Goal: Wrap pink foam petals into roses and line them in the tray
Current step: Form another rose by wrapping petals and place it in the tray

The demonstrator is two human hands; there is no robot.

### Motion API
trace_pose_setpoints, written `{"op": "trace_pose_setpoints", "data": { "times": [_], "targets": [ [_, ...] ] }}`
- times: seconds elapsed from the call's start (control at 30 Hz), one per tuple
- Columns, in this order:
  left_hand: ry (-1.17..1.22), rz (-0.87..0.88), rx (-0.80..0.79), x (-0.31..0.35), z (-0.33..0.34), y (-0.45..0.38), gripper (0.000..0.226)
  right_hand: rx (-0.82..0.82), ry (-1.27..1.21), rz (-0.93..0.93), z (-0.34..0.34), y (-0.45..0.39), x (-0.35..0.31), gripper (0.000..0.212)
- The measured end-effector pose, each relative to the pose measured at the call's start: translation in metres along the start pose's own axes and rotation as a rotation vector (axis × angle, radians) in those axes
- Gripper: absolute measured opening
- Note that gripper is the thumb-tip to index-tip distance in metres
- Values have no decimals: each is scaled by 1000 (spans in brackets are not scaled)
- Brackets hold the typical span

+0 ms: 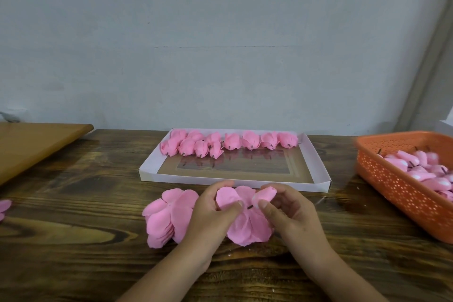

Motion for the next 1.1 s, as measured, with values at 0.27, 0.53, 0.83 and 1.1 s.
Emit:
{"op": "trace_pose_setpoints", "data": {
  "times": [0.27,0.53,0.83,1.1],
  "targets": [
    [42,43,-44,7,6,2,32,-12,-2,-5,2,0,-3,24],
    [64,60,-203,9,18,2,23,-179,-112,16,14,4,-6,19],
    [94,31,-232,5,21,4,19,-141,-2,14,17,4,-4,23],
    [80,6,-206,3,20,4,19,-26,-35,81,7,1,7,44]
  ]
}}
Point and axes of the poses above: each hand's wrist, its own y-axis away from the middle knuckle, its own z-axis out of the palm, x = y × z, the point moved 9 cm from there along -y, towards the middle knuckle, and after that the axes turned 13 degrees about z, right-handed, at the moved point
